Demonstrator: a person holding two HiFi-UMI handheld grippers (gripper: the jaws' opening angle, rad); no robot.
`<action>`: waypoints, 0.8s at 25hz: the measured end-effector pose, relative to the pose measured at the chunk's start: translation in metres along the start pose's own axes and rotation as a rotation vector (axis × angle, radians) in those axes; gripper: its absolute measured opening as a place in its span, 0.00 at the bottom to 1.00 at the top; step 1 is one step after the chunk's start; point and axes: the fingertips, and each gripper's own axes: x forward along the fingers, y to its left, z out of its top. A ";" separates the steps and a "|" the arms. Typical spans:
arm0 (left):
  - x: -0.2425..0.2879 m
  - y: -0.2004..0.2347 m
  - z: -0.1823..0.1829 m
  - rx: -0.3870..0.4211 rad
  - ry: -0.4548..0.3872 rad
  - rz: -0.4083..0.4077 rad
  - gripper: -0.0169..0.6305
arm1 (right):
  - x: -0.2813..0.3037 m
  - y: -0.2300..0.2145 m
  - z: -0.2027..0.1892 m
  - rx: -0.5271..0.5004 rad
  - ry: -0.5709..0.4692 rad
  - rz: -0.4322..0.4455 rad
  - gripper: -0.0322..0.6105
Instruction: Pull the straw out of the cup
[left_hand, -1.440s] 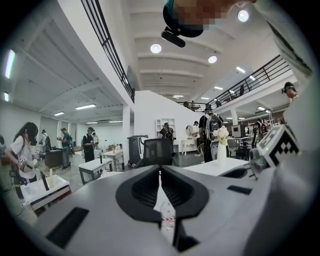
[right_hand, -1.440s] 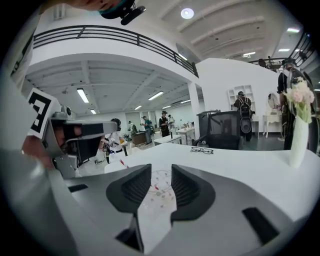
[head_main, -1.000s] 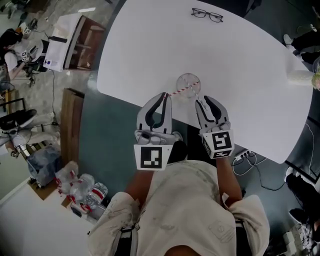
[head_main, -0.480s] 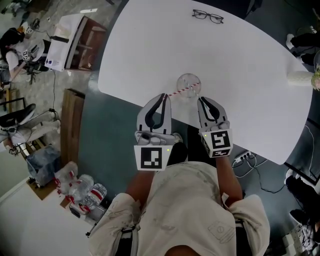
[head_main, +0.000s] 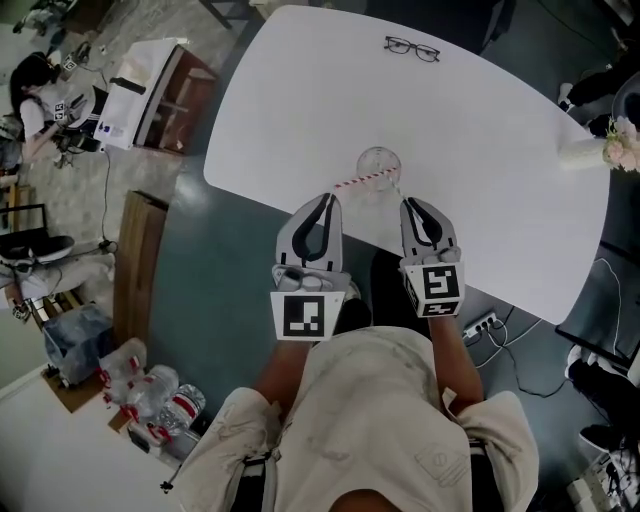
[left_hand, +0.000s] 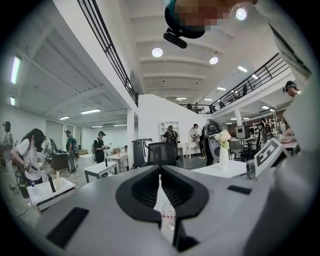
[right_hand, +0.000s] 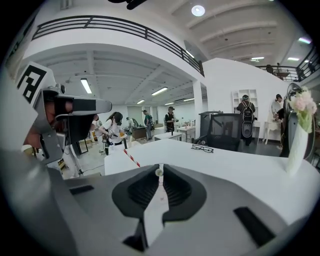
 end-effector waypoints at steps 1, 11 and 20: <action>-0.005 0.000 0.003 -0.002 -0.010 -0.002 0.05 | -0.005 0.002 0.004 -0.008 -0.010 -0.009 0.09; -0.055 -0.011 0.031 0.022 -0.107 -0.028 0.05 | -0.060 0.017 0.036 -0.048 -0.098 -0.090 0.09; -0.103 -0.012 0.055 0.022 -0.181 -0.025 0.05 | -0.114 0.036 0.069 -0.079 -0.200 -0.154 0.09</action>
